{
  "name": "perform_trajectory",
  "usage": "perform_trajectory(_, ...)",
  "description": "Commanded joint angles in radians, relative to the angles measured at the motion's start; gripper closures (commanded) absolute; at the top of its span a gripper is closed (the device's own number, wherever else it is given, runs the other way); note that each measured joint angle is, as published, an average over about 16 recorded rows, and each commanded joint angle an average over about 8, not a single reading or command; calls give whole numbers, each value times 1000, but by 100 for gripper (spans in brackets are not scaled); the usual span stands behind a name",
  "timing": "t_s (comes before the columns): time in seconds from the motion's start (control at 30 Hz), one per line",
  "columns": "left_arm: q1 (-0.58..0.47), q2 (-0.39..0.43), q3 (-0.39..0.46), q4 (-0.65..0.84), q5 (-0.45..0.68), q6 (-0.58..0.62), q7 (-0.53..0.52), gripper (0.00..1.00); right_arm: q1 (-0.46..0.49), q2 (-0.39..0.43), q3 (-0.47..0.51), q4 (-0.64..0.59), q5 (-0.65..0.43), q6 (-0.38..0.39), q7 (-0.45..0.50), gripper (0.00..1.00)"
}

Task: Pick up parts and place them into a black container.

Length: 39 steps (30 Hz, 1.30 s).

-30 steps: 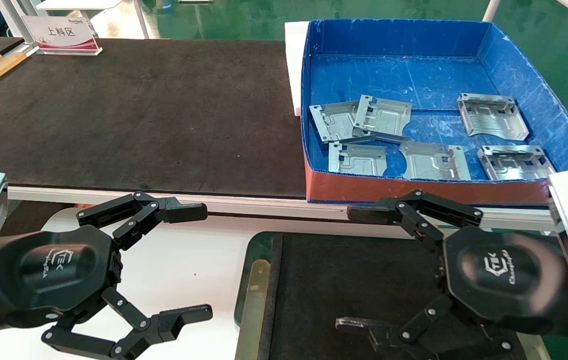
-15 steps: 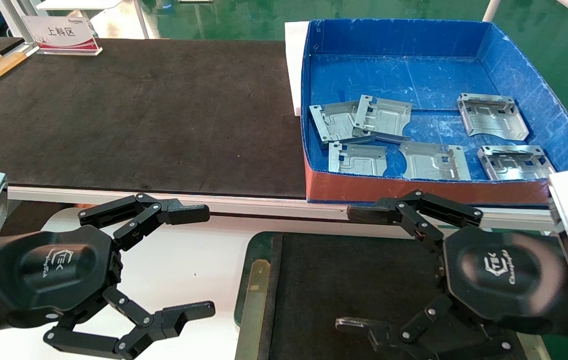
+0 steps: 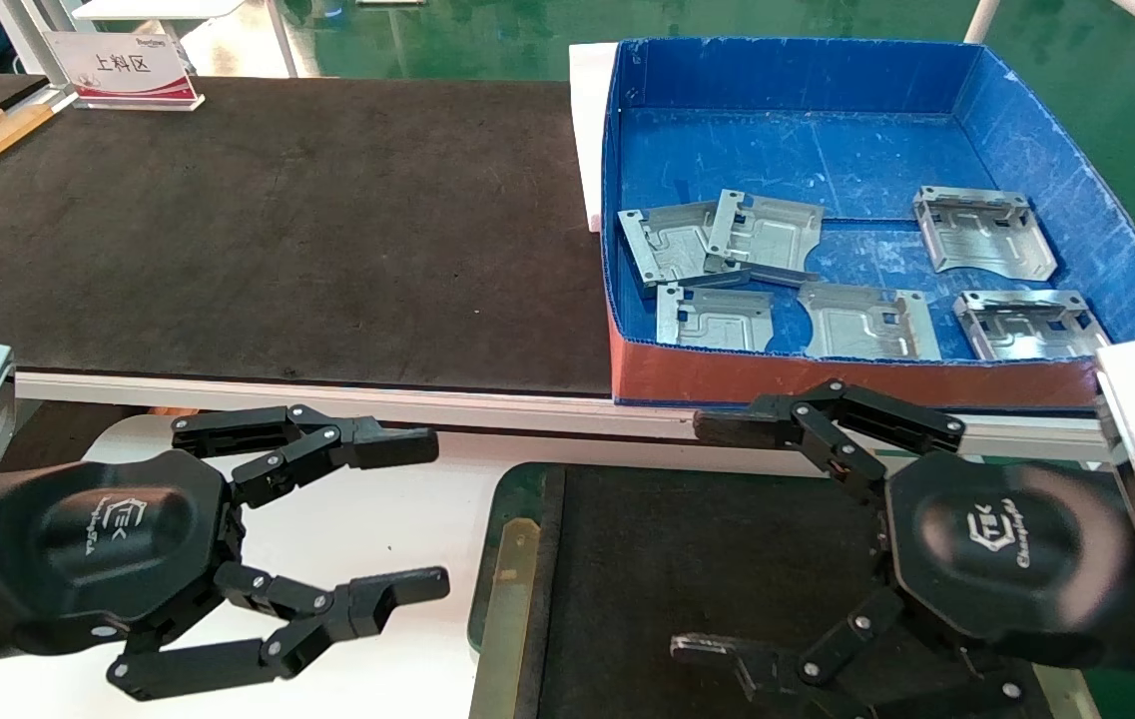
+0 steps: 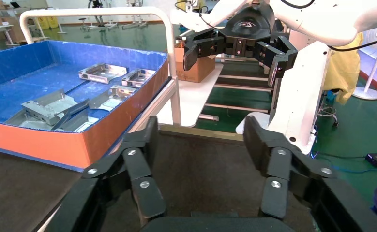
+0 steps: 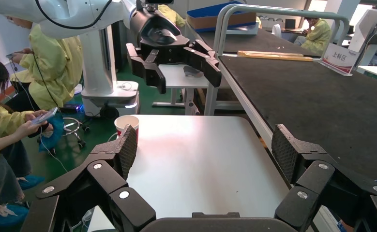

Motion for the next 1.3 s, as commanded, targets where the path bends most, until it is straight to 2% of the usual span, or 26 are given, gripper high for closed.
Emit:
perform_trajectory(0.03,0,0,0,0,0,0,0,100,0,0,0,0,0,0,0,0)
perform_trajectory(1.03,0,0,0,0,0,0,0,100,1,0,1,-1,0,1,0,0)
perform_trajectory(1.23,0,0,0,0,0,0,0,100,21,-7,4,-41,-15,17,-15,0)
perform_trajectory(1.27,0,0,0,0,0,0,0,97,29,-10,5,-55,-20,21,-21,0)
perform_trajectory(1.3,0,0,0,0,0,0,0,85,40,-14,5,-73,-27,25,-27,0)
